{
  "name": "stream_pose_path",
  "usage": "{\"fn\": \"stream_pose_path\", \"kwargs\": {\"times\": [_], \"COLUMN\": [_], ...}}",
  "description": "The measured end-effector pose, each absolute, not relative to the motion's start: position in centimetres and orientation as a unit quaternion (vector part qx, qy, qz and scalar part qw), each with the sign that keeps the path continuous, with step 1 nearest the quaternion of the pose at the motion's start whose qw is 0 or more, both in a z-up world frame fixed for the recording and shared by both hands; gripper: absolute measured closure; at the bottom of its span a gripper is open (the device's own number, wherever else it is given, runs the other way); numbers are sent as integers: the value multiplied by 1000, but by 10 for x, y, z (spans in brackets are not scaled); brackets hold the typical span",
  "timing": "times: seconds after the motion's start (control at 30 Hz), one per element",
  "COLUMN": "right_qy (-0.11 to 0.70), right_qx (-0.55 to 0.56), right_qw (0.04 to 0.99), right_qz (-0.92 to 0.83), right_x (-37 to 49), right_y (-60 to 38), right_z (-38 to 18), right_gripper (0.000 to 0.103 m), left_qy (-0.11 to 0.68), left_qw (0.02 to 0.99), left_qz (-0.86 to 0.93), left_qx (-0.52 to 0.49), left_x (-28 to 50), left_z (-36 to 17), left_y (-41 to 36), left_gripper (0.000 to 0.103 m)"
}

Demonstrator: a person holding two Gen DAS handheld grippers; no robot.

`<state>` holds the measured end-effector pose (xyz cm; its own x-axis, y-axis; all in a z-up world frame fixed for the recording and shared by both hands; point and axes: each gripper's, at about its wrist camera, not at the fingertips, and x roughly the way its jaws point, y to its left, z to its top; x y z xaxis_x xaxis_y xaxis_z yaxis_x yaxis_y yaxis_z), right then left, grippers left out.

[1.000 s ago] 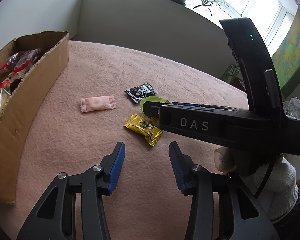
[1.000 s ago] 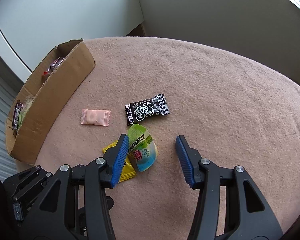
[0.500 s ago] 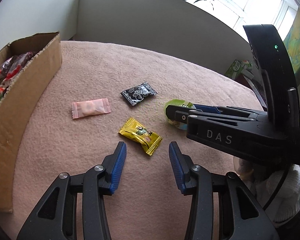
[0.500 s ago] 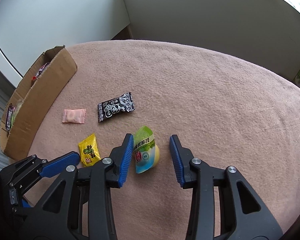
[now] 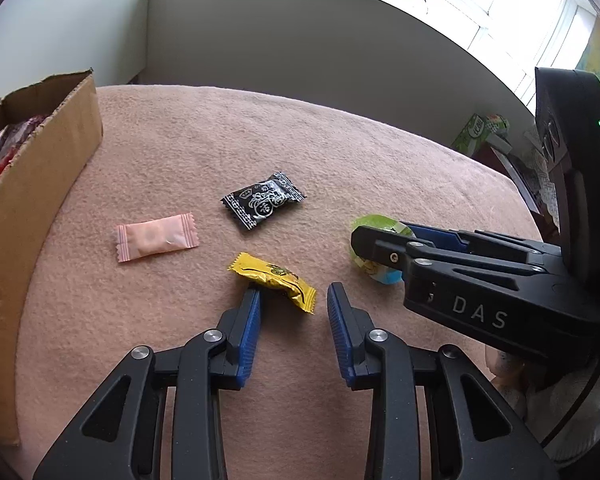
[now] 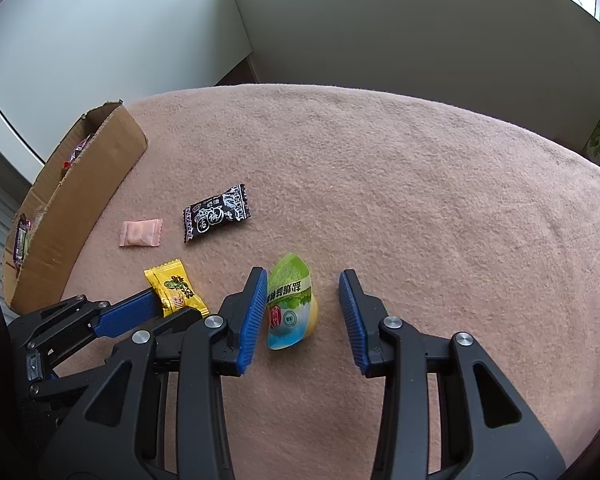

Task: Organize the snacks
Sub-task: 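Grasp the yellow candy with the left tool while the right tool grasps the green jelly cup, then lift the yellow candy and jelly cup and carry them toward the box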

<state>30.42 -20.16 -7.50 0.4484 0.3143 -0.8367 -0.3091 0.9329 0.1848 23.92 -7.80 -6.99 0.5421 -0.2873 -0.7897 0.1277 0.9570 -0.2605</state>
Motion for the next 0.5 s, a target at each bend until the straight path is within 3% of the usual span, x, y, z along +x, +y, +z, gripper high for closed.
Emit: {"fn": "stream_pose_path", "kwargs": {"times": [0.2,0.33,0.5], "right_qy": [489,488,486], "right_qx": [-6,4,11], "right_qw": [853,854,855], "right_qz": [182,184,183], "right_x": [303,301,298], "right_y": [-197,-198,-202], "right_z": [-75,-75,-74], "right_gripper": [65,77,77], "left_qy": [462,461,460], "left_qw": [874,873,871], "left_qz": [-109,-111,-117], "left_qx": [-100,-113,-124], "left_x": [239,238,229], "left_z": [-72,-72,-71], "left_y": [-63,-57,-43], "left_gripper": [93,96,97]}}
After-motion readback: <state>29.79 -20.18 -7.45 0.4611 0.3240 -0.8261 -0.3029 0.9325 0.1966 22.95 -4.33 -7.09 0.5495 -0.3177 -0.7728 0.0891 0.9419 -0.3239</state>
